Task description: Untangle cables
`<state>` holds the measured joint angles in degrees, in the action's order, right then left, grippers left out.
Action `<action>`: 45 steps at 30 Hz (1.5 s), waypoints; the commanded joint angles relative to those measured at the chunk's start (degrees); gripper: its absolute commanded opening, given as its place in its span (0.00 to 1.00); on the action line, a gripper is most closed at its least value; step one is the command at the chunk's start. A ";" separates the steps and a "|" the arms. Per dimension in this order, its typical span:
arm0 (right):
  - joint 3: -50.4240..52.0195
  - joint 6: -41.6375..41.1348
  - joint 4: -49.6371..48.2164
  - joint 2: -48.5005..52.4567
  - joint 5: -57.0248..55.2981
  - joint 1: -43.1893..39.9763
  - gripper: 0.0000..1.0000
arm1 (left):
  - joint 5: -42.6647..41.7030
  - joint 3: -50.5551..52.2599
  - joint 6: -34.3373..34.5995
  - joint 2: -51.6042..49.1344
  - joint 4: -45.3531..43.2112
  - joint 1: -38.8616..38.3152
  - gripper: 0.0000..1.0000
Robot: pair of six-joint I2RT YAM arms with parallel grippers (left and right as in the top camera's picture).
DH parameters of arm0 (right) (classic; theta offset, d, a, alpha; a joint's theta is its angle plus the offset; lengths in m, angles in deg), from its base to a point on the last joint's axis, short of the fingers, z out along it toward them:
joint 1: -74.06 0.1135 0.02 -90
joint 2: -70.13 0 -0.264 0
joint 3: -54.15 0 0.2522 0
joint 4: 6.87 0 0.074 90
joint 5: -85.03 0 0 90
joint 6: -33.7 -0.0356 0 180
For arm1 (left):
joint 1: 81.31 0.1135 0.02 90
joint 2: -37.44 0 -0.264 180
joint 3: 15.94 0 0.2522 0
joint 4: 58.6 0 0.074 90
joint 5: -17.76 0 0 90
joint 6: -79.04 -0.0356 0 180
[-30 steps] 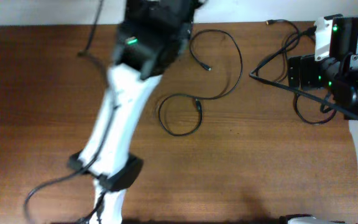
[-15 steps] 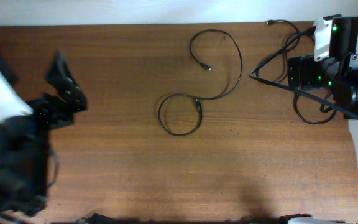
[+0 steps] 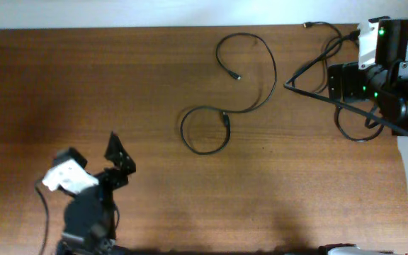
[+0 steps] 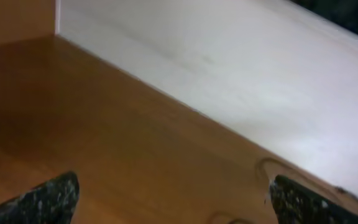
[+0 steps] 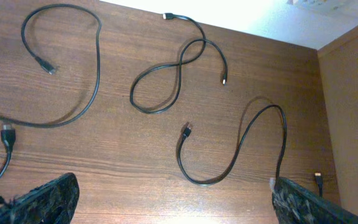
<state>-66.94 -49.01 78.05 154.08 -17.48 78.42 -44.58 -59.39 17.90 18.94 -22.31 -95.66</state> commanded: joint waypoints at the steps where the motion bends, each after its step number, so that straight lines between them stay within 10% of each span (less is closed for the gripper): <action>1: 0.07 -0.24 -0.02 0.07 0.28 -0.17 0.98 | -0.07 9.57 1.55 6.49 -5.75 2.12 0.99; 17: 0.07 -0.24 -0.02 0.07 0.28 -0.17 0.98 | -6.14 27.50 -1.73 17.86 -25.55 10.29 0.99; 45: 0.07 -0.24 -0.02 0.07 0.28 -0.15 0.98 | -10.54 29.11 -10.54 18.21 -19.06 11.19 0.99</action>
<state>-66.92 -49.01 78.16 154.10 -17.48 78.42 -54.31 -30.61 8.28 36.51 -41.59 -84.75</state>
